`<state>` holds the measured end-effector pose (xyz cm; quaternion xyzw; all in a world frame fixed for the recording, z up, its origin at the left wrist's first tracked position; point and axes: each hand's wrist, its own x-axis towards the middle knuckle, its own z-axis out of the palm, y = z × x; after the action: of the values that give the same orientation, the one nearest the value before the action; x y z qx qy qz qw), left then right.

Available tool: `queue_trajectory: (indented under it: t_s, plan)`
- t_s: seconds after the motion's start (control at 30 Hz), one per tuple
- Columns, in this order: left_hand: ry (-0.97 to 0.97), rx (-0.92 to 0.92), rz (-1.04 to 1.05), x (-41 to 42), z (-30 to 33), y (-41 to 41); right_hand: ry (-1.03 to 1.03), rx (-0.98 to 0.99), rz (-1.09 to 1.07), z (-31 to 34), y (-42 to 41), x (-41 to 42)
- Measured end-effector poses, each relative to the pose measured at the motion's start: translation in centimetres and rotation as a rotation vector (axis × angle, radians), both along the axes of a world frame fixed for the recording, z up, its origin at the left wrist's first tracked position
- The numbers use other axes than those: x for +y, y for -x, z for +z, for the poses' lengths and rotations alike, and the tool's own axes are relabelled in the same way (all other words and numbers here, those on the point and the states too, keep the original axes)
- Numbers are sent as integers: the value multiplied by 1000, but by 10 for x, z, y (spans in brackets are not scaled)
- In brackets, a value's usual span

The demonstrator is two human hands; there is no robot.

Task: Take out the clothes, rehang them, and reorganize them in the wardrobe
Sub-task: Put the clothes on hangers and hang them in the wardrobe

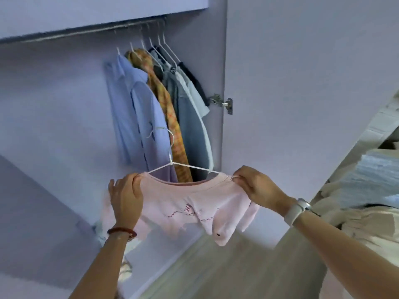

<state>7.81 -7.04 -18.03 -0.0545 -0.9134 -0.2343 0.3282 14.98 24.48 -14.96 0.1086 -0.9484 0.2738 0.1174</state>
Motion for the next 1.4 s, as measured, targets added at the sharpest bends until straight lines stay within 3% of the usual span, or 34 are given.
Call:
queue_trajectory:
  t_s: [0.23,0.37,0.53,0.73,0.83,0.93,1.17,1.4]
  plan:
    - [-112,-121,278,-72,40,33,53,247,52,35,70,-97]
    - [-131,-27,212,-83,70,40,142,273,32,41,105,-139]
    - [-5,183,192,-78,121,48,322,283,-19,55,150,-186]
    - [305,489,291,-66,192,89,523,277,-73,92,214,-220]
    - [428,524,386,-61,217,116,630,302,-106,111,249,-233]
    - [431,495,483,-70,224,138,687,277,-153,121,284,-245]
    - [578,538,607,-82,216,157,540,52,-141,106,325,-256]
    - [571,473,599,-82,220,154,402,115,50,109,313,-230]
